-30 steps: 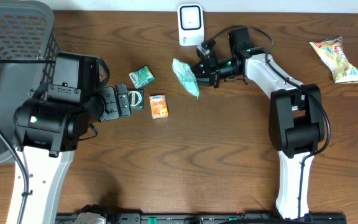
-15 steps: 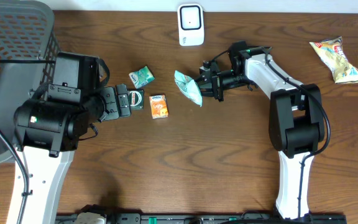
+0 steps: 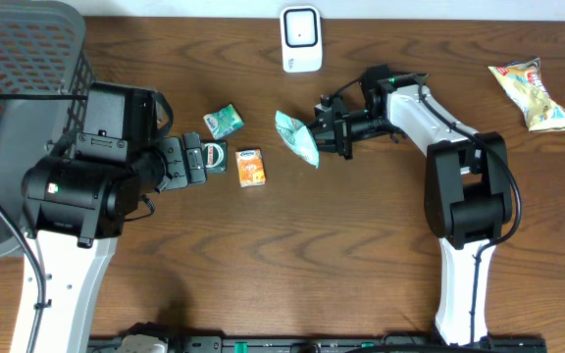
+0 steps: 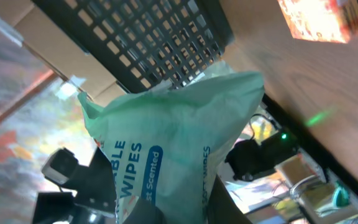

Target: Scan the item barcode

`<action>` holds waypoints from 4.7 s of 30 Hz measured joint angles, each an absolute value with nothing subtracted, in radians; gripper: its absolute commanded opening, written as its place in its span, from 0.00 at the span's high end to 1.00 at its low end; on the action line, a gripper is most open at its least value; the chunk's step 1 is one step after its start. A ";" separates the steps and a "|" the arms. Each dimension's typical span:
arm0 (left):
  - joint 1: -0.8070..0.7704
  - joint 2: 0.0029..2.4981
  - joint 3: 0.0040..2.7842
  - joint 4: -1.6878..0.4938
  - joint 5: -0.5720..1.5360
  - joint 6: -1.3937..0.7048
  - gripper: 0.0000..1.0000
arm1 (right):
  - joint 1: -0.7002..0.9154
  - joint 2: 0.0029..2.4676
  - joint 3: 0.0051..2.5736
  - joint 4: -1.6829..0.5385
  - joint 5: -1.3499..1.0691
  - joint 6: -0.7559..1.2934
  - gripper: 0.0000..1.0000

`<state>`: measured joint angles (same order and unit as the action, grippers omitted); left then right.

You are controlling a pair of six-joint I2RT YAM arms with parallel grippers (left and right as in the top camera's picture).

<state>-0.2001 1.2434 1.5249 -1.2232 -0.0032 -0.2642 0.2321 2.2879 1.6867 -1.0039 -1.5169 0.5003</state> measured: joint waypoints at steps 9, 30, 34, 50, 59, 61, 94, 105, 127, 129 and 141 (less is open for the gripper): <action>-0.200 1.243 1.525 -1.223 -0.003 -0.265 0.02 | 0.232 2.288 1.685 -0.710 -1.385 0.487 0.99; -0.200 1.243 1.525 -1.223 -0.003 -0.265 0.02 | 0.287 2.259 1.737 -0.914 -0.450 0.351 0.14; -0.200 1.243 1.525 -1.223 -0.003 -0.265 0.02 | 0.290 2.256 1.815 -1.050 -0.358 0.329 0.13; -0.200 1.243 1.525 -1.223 -0.003 -0.265 0.02 | 0.567 2.228 1.888 -0.999 0.013 0.381 0.31; -0.200 1.243 1.525 -1.223 -0.003 -0.265 0.02 | 0.685 2.226 1.862 -0.960 0.306 0.501 0.33; -0.200 1.243 1.525 -1.223 -0.003 -0.265 0.02 | 0.692 2.226 1.842 -0.941 0.337 0.524 0.34; -0.200 1.243 1.525 -1.223 -0.003 -0.265 0.03 | 0.665 2.204 1.610 -0.664 0.401 0.562 0.90; -0.200 1.243 1.525 -1.223 -0.003 -0.265 0.02 | 0.531 2.145 1.617 -0.691 0.016 0.486 0.99; -0.200 1.243 1.525 -1.223 -0.003 -0.265 0.02 | 0.443 2.094 1.583 -0.702 -0.337 0.273 0.54; -0.200 1.243 1.525 -1.223 -0.003 -0.265 0.03 | 0.500 2.094 1.583 -0.696 -0.213 0.309 0.53; -0.200 1.243 1.525 -1.223 -0.003 -0.265 0.02 | 0.699 2.100 1.581 -0.676 0.339 0.461 0.57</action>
<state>-0.2001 1.2434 1.5249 -1.2232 -0.0032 -0.2646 0.6994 2.0998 1.5806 -0.6762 0.3386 0.4614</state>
